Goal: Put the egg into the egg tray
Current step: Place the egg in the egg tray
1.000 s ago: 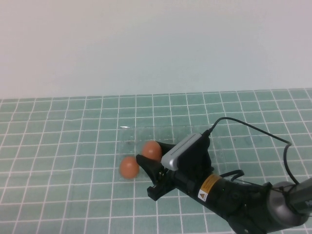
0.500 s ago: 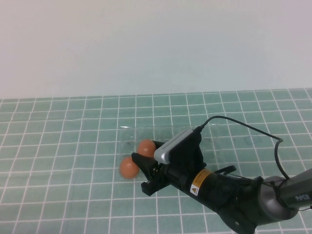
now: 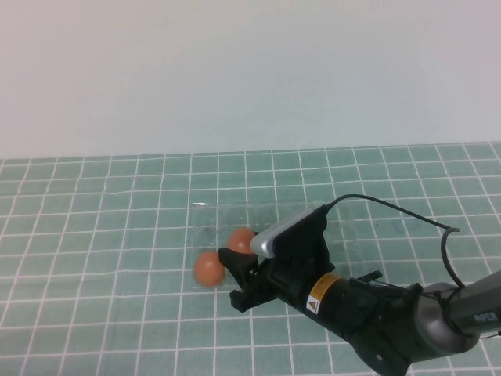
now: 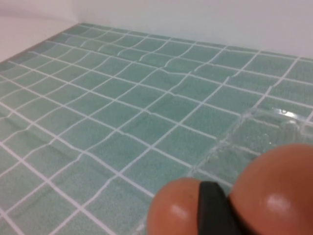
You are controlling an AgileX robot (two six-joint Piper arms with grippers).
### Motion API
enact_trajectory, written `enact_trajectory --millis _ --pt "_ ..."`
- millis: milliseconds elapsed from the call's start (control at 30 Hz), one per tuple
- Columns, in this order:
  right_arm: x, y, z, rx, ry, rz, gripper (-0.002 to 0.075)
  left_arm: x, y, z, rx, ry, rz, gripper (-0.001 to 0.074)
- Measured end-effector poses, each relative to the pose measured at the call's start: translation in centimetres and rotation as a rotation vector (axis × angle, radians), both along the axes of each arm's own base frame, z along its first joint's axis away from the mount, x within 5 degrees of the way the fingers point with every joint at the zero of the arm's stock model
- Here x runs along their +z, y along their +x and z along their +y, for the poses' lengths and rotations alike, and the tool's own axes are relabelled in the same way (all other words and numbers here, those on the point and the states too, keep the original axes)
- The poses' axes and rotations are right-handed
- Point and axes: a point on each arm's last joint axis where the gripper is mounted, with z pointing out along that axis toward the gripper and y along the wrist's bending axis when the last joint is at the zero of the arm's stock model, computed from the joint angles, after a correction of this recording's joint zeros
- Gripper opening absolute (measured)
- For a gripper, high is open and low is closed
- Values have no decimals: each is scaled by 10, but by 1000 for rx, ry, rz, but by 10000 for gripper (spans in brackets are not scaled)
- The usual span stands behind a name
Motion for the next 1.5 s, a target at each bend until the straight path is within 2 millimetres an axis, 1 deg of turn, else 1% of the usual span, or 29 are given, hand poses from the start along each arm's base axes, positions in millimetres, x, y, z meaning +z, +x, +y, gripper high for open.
enact_trajectory --millis 467,700,933,1233,1300,1400,1500 --pt "-2 1 -1 -11 -10 28 382 0 0 0 0 0 0 -1" --pt "0 2 1 -18 -3 24 415 0 0 0 0 0 0 -1" --pt "0 5 -2 -60 12 38 491 0 0 0 0 0 0 -1" --pt "1 5 -2 -60 23 27 496 0 0 0 0 0 0 -1" --pt "3 5 -1 -47 37 5 473 0 0 0 0 0 0 -1" --pt "7 4 0 -34 36 -16 367 0 0 0 0 0 0 -1" --pt "17 4 0 -22 -12 -33 169 0 0 0 0 0 0 -1"
